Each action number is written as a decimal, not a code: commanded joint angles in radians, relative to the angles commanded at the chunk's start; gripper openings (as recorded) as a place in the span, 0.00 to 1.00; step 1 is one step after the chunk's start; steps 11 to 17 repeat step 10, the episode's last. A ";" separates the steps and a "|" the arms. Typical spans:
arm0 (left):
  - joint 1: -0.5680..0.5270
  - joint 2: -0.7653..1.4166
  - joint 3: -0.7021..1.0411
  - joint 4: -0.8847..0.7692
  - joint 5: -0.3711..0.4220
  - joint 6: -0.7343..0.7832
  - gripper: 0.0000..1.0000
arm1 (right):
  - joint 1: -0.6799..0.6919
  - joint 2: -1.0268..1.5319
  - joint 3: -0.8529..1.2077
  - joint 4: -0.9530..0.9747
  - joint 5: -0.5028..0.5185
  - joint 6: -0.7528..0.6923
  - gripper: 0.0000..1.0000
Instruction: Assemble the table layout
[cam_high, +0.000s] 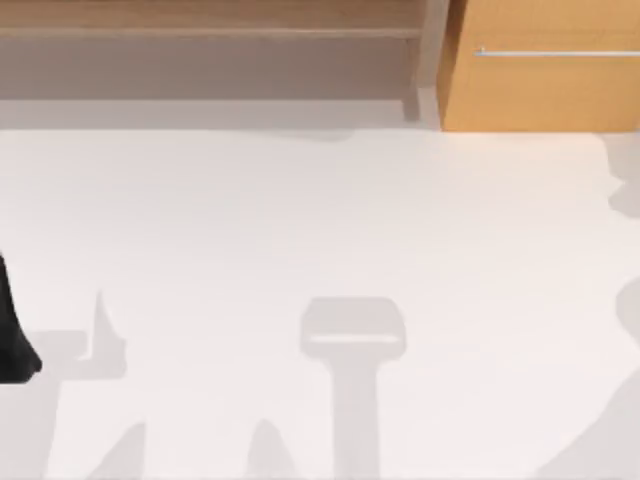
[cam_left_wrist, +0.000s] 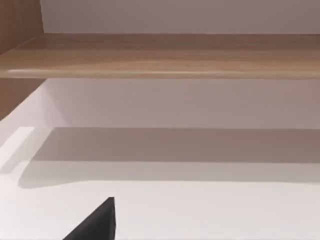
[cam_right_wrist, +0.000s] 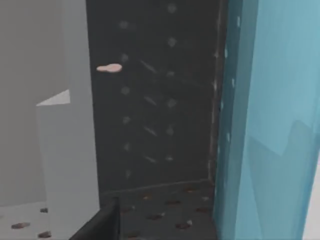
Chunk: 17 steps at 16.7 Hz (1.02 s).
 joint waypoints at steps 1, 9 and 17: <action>0.000 0.000 0.000 0.000 0.000 0.000 1.00 | -0.005 -0.016 -0.018 0.005 -0.007 -0.003 1.00; 0.000 0.000 0.000 0.000 0.000 0.000 1.00 | -0.060 -0.119 -0.176 0.045 -0.057 -0.018 1.00; 0.000 0.000 0.000 0.000 0.000 0.000 1.00 | -0.062 -0.120 -0.179 0.046 -0.058 -0.019 1.00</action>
